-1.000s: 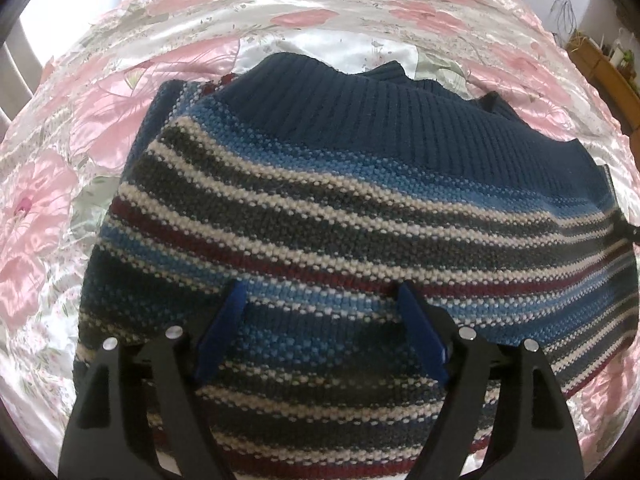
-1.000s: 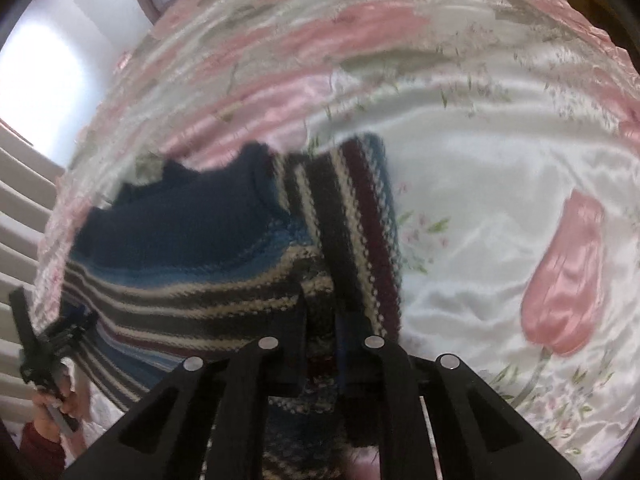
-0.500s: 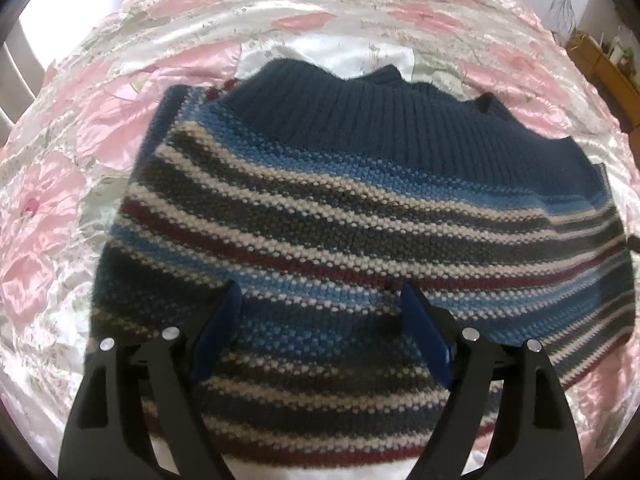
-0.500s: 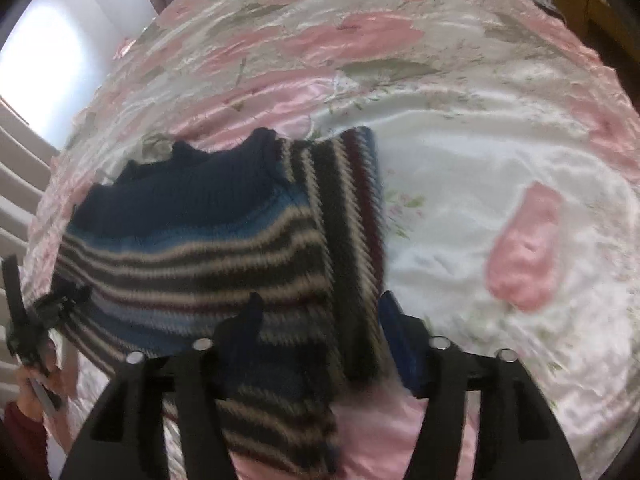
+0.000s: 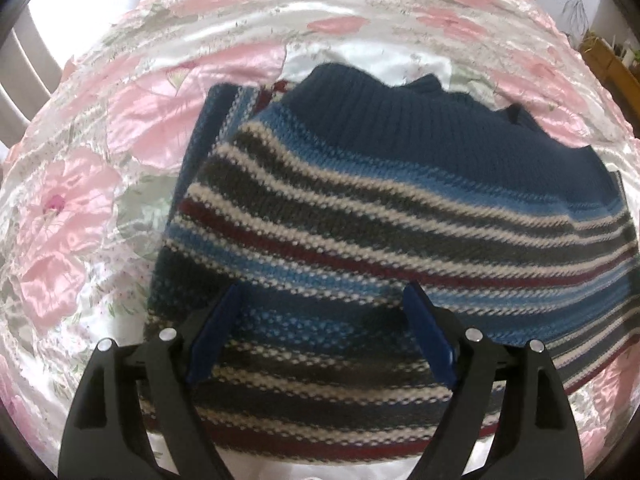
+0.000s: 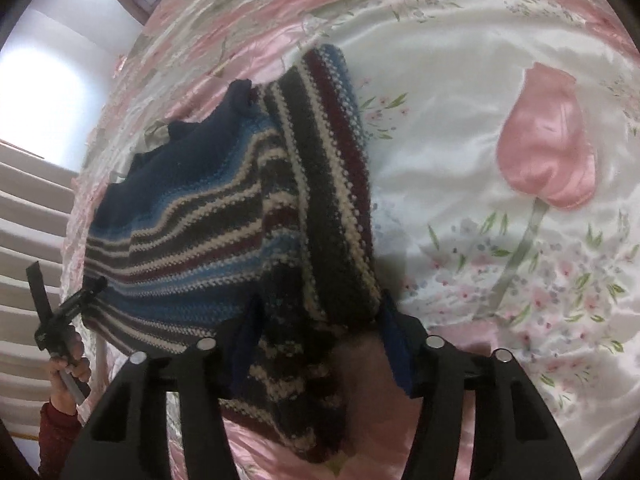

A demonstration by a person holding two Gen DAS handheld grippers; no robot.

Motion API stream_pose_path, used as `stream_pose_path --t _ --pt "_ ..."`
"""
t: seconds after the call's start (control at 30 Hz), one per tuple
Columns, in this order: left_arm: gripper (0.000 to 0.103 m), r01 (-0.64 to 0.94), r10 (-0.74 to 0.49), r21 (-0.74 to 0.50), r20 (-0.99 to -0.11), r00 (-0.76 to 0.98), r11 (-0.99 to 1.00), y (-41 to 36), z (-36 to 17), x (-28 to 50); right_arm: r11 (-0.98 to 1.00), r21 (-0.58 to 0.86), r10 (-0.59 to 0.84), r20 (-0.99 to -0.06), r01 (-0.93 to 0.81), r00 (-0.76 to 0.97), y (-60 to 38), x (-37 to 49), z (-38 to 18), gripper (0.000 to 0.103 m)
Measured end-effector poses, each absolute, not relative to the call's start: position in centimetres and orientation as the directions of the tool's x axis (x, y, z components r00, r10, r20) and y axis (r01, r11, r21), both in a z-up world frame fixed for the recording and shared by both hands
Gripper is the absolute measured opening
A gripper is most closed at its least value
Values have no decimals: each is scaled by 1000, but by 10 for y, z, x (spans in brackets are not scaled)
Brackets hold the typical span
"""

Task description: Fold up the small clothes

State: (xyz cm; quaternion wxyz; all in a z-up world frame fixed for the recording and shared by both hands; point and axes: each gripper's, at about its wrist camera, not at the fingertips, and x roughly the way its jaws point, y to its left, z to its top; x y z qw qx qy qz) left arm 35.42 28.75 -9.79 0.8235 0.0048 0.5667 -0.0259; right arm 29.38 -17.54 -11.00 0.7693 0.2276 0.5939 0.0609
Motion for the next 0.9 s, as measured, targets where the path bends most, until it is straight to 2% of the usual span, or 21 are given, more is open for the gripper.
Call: stream_pose_path --t 0.07,0.23,0.3,0.43,0.7,0.9 --pt "86 50 -48 -32 -931 362 998 289 -100 354 892 419 361 -887 173 287 -174 295 -110 51" --pt "86 54 -52 -36 -935 351 998 291 -102 355 903 406 351 -886 144 303 -166 295 -106 35" --pt "86 52 -66 -51 -936 345 997 292 -102 357 912 393 339 -886 122 318 -163 294 -100 33" --pt "88 55 -78 -64 -941 328 996 294 -110 363 923 354 300 -908 152 291 -160 296 -109 33" --pt "92 68 -34 -12 -943 332 998 284 -120 367 930 319 262 -923 184 281 -156 297 -117 33" --pt "94 84 -33 -4 -941 338 996 283 -121 371 928 304 242 -931 216 273 -151 300 -98 32"
